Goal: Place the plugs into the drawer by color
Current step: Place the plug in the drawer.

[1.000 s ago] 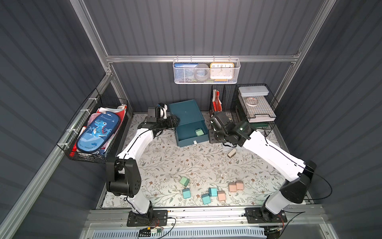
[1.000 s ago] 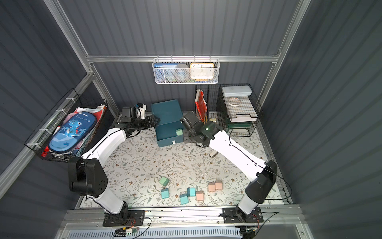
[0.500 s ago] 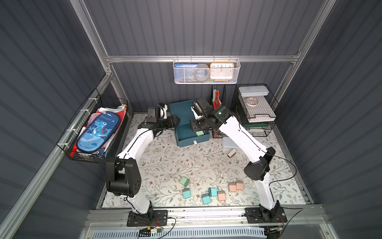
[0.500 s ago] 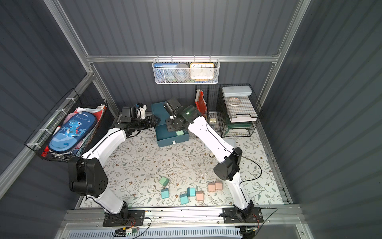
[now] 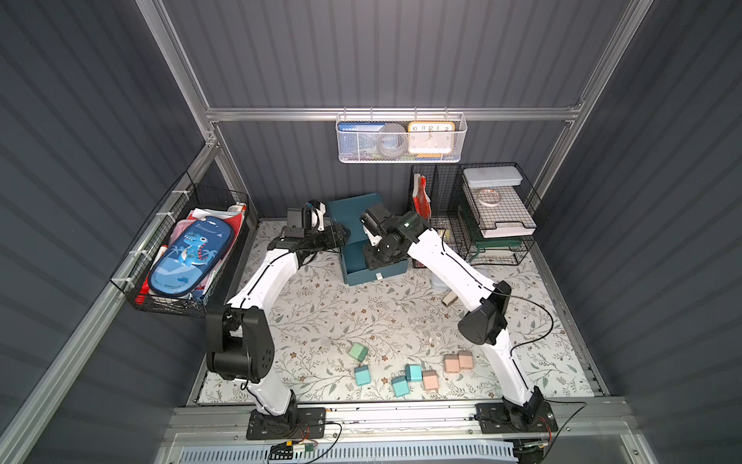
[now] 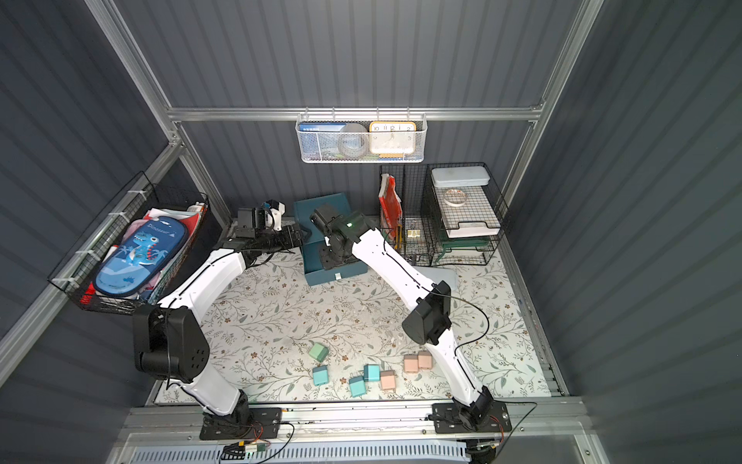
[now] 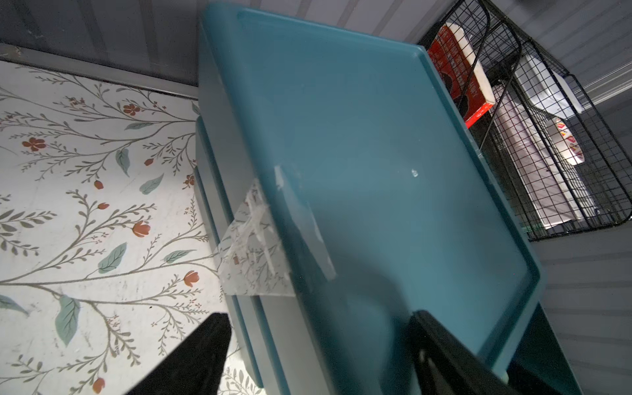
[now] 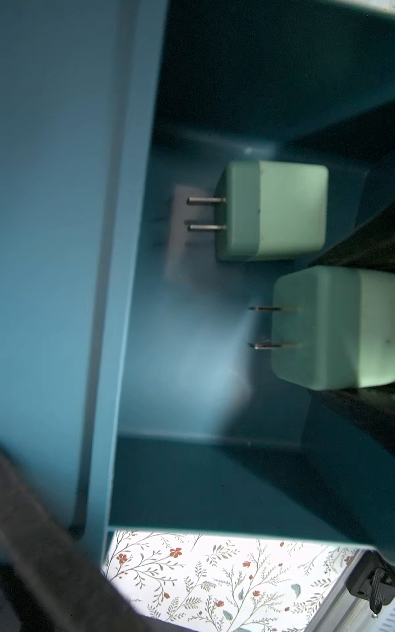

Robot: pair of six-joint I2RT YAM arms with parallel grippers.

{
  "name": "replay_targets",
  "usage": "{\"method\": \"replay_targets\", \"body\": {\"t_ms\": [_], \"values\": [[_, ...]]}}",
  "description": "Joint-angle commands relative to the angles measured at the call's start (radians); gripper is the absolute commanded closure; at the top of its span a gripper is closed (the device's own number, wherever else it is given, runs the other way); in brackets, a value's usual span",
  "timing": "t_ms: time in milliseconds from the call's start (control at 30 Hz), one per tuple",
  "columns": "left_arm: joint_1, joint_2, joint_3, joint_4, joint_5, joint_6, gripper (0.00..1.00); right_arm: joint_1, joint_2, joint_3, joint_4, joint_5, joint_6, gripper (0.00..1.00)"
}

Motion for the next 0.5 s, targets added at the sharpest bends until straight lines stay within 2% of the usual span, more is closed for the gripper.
{"method": "replay_targets", "body": {"t_ms": [0, 467], "values": [[-0.008, 0.022, -0.028, -0.066, 0.008, 0.035, 0.14, -0.004, 0.023, -0.006, 0.000, 0.019, -0.003, 0.58], [-0.008, 0.014, -0.029, -0.072, 0.009, 0.039, 0.14, -0.027, 0.065, -0.001, 0.031, 0.014, -0.010, 0.53]]}}
